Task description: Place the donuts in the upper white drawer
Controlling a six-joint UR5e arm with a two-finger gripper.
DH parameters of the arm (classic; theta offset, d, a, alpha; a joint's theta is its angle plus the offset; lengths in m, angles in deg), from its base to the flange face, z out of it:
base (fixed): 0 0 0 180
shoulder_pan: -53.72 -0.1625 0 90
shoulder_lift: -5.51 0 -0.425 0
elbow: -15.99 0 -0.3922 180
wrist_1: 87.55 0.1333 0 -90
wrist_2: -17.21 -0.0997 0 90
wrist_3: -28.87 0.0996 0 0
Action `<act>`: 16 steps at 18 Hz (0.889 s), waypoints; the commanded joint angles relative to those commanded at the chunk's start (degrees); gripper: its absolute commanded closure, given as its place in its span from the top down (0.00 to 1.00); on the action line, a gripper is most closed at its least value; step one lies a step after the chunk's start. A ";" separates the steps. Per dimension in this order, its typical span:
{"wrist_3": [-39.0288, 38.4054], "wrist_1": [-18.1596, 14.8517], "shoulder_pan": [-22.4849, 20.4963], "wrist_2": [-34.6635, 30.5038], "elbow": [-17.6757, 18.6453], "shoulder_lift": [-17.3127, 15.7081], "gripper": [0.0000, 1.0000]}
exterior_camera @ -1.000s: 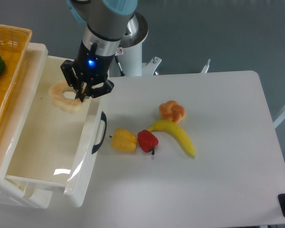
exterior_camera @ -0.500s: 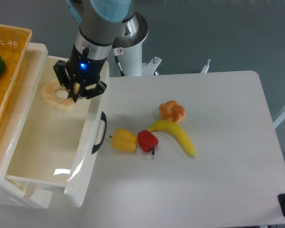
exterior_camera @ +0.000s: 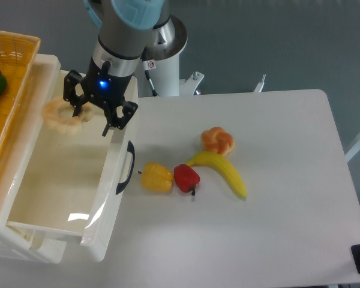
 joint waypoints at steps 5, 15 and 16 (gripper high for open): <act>0.00 0.09 0.00 0.00 -0.09 -0.09 0.72; 0.18 1.49 -2.37 0.00 -1.23 0.61 0.83; 0.18 2.28 -2.46 -0.09 -1.14 1.05 0.84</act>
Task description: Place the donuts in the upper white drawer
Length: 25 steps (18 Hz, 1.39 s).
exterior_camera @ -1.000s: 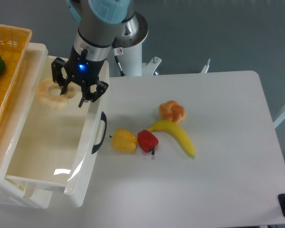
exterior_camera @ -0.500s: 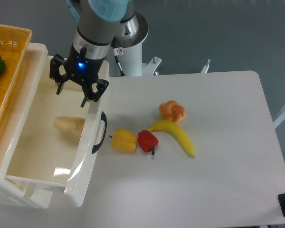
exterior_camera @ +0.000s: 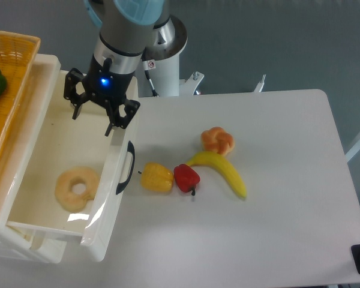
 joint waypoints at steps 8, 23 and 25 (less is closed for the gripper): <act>0.17 3.00 -2.55 -5.71 -0.88 2.64 0.95; 14.58 10.55 -7.55 -8.95 -3.69 8.70 1.00; 18.87 10.64 -7.65 -13.77 -3.60 9.32 1.00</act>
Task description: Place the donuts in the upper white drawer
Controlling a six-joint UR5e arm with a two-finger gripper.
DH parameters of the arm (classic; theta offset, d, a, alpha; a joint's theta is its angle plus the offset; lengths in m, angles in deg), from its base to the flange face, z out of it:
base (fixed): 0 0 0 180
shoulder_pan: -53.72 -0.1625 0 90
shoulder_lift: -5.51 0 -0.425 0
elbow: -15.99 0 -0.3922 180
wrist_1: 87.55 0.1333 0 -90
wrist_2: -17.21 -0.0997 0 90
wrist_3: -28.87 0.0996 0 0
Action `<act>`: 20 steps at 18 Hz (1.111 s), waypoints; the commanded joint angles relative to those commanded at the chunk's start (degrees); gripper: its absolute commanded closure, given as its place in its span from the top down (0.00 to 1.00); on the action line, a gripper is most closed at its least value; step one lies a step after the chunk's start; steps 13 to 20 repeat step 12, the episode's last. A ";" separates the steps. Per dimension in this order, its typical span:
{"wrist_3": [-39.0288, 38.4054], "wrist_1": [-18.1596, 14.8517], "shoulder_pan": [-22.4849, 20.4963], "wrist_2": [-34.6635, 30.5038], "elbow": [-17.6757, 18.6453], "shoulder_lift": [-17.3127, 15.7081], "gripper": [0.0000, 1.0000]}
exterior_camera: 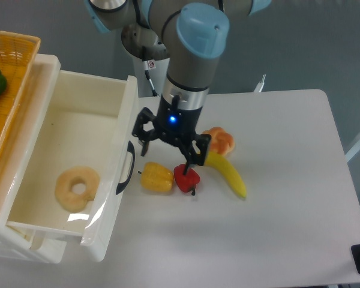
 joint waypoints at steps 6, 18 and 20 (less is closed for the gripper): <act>3.01 4.82 0.09 -7.85 0.35 4.92 1.00; 3.19 6.33 0.18 -9.78 -0.18 5.45 1.00; 3.19 6.33 0.18 -9.78 -0.18 5.45 1.00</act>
